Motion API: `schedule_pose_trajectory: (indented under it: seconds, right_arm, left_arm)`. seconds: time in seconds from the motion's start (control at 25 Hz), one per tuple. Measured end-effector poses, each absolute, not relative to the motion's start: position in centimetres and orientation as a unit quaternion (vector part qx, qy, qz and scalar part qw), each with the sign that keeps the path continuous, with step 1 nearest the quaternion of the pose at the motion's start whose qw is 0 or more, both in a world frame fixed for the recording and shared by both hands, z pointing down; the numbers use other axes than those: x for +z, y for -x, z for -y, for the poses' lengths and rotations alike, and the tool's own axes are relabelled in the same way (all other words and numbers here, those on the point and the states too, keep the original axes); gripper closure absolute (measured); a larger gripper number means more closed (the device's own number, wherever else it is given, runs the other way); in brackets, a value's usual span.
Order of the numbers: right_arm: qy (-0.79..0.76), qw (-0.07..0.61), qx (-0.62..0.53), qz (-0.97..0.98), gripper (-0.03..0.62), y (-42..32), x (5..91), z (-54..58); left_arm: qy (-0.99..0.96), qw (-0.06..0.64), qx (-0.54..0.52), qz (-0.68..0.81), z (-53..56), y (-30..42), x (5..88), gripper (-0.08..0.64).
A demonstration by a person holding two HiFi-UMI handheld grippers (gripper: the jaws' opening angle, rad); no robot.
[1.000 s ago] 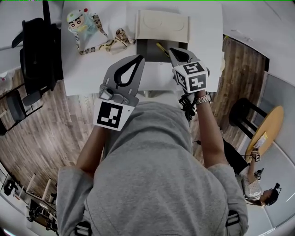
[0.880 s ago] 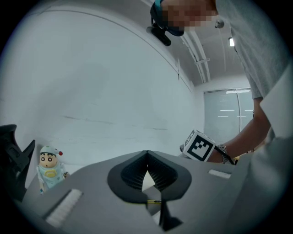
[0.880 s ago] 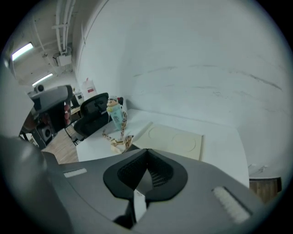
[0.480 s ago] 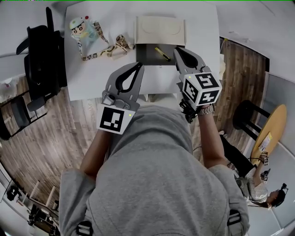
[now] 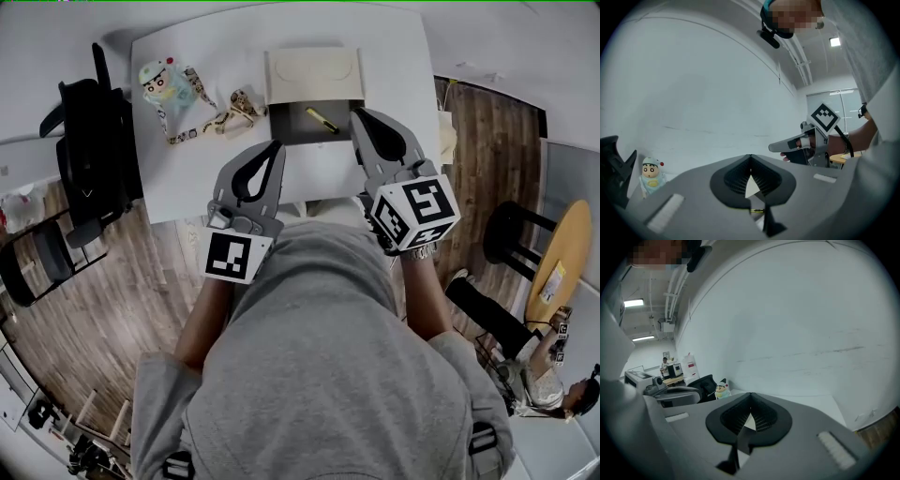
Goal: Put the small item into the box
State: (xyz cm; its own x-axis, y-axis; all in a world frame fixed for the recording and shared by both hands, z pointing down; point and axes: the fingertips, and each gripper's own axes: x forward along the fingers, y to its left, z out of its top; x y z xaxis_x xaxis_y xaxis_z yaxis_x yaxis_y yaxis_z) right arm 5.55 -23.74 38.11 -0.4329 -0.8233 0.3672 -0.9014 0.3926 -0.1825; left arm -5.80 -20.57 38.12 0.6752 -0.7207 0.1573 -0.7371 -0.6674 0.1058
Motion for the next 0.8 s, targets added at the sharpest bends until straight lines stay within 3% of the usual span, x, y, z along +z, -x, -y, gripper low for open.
schedule_pose_trajectory:
  seconds: [0.8]
  right_arm:
    - [-0.535,0.047,0.125,0.834,0.577,-5.8,31.9,19.2]
  left_arm:
    - [-0.908,0.031,-0.009,0.418,20.8,5.8,33.4,0.557]
